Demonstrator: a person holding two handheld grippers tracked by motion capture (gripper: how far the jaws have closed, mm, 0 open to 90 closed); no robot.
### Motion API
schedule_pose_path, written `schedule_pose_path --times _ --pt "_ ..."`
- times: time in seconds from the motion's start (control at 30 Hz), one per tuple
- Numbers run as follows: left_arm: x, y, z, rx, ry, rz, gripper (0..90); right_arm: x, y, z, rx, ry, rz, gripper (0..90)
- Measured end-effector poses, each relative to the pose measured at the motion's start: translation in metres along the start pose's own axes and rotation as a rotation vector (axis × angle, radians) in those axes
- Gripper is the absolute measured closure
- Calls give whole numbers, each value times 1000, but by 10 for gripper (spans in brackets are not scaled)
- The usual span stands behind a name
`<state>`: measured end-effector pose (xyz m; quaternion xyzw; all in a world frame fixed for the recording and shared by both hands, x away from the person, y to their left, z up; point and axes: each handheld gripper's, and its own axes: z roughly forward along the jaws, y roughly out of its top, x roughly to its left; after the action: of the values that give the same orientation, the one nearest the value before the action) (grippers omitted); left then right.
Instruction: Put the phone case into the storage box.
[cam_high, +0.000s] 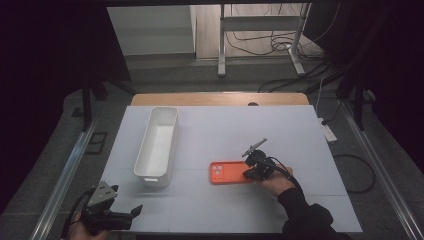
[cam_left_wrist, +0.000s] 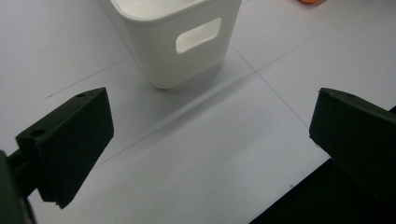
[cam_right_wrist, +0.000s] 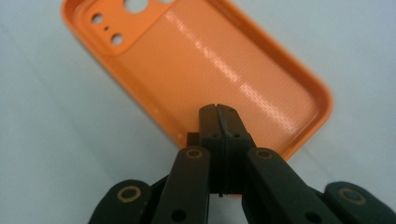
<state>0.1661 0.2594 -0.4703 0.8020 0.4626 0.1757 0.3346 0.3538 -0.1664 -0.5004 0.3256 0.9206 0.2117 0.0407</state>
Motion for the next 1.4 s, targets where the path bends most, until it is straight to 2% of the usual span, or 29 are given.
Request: schedule_pose_path --times 0.37,0.73,1.33,1.4 --pt "0 0 0 -3 1 1 5 9 -11 -5 21 39 -6 895" --pt "0 0 0 -2 3 4 5 21 -18 -7 31 55 -19 894" --pt "-1 1 1 3 4 7 5 42 -17 -4 39 102 -73 894" --pt "-1 1 1 4 3 8 6 45 -16 -3 40 104 -65 894"
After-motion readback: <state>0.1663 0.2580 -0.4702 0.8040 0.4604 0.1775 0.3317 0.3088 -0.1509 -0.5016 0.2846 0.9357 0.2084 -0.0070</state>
